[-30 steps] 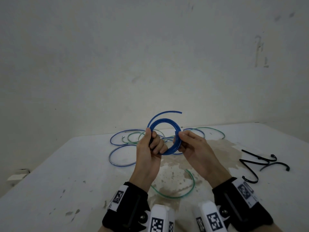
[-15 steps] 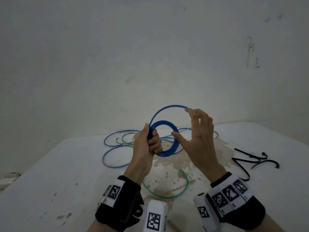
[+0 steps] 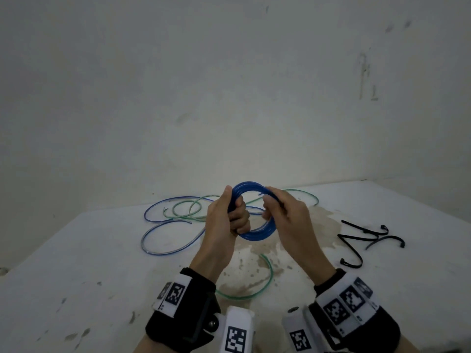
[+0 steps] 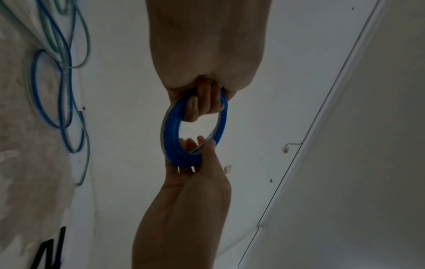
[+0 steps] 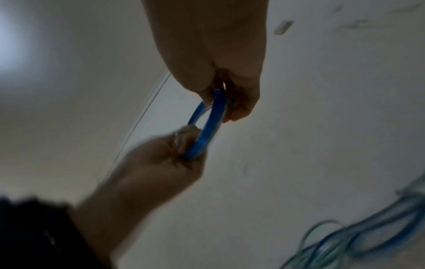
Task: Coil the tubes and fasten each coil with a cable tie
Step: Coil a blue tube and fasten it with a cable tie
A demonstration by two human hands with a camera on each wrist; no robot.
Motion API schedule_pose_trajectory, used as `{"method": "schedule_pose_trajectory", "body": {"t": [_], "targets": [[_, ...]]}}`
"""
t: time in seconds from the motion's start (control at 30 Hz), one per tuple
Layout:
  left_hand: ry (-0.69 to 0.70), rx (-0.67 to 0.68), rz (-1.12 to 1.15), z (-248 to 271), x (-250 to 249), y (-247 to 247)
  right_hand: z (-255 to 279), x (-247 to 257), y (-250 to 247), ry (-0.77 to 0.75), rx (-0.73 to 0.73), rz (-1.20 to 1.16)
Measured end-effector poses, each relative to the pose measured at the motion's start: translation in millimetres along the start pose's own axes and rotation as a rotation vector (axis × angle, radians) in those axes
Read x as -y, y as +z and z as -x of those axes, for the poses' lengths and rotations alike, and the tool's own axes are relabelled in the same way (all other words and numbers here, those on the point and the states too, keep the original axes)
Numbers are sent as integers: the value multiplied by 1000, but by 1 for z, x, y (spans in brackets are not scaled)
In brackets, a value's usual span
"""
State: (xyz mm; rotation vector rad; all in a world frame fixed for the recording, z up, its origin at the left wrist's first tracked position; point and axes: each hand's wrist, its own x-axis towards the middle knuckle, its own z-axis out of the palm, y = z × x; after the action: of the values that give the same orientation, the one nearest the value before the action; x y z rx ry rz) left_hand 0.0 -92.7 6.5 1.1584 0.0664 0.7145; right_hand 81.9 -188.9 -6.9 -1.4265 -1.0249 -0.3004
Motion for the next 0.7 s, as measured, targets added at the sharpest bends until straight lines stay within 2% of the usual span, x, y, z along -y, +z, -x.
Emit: {"method": "schedule_pose_trajectory", "body": {"t": [0.07, 0.13, 0.2, 0.3, 0.4, 0.53, 0.63, 0.7], "targets": [[1, 20, 11, 0, 3, 3, 0, 6, -9, 236, -17, -349], [-10, 49, -10, 0, 3, 7, -2, 8, -18, 368, -18, -578], [-11, 75, -65, -1, 1, 9, -4, 8, -28, 360, -13, -578], [4, 81, -163, -1, 0, 12, -6, 7, -39, 275, -38, -458], [13, 62, -156, 0, 3, 15, -3, 5, -43, 278, -47, -484], [29, 41, -55, 0, 10, 15, 6, 5, -41, 405, -5, -659], [19, 34, 72, 2, 16, 13, 8, 2, -44, 605, 145, -879], [0, 43, 148, 4, 18, 12, 10, 1, -46, 683, 232, -970]]}}
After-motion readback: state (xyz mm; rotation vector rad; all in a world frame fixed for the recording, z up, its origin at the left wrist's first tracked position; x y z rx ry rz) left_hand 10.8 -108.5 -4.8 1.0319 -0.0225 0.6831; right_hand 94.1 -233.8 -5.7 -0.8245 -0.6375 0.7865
